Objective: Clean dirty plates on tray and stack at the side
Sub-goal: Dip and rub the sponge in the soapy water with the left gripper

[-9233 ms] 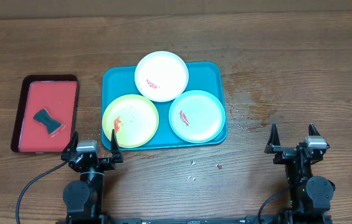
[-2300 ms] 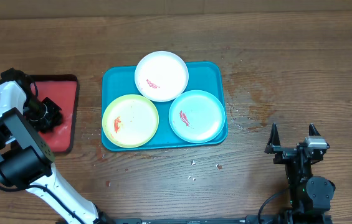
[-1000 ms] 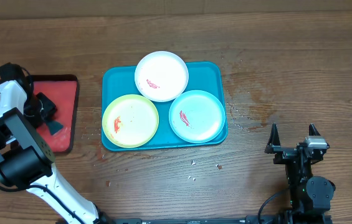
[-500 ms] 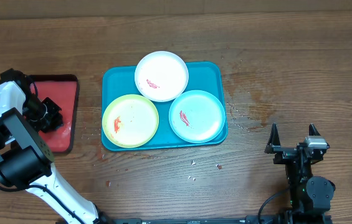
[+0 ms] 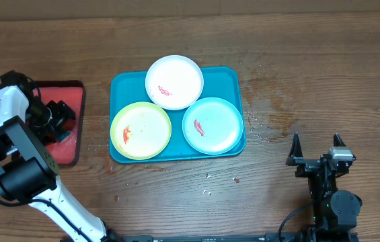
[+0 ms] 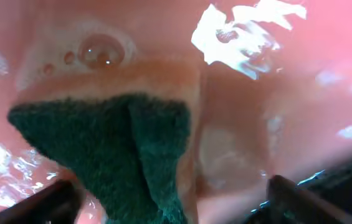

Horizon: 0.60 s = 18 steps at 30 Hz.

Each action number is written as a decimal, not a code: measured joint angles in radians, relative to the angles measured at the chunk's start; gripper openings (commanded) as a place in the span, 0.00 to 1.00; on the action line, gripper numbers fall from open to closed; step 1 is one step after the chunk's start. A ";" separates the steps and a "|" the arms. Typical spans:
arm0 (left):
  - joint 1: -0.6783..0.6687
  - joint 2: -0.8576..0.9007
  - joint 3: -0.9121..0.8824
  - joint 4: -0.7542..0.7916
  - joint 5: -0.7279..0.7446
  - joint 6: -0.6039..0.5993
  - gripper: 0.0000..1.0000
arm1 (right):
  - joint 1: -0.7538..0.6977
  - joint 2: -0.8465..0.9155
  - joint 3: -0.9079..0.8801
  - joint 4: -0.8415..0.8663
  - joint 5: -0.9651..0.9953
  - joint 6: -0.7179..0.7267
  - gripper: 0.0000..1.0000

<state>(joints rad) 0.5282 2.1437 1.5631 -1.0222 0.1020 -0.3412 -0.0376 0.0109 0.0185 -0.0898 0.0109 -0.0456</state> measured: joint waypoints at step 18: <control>0.000 0.013 0.014 0.020 -0.019 0.003 0.85 | 0.000 0.000 0.000 0.000 0.001 0.000 1.00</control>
<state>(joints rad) 0.5282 2.1567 1.5768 -1.0023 0.0826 -0.3382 -0.0376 0.0109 0.0185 -0.0902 0.0116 -0.0460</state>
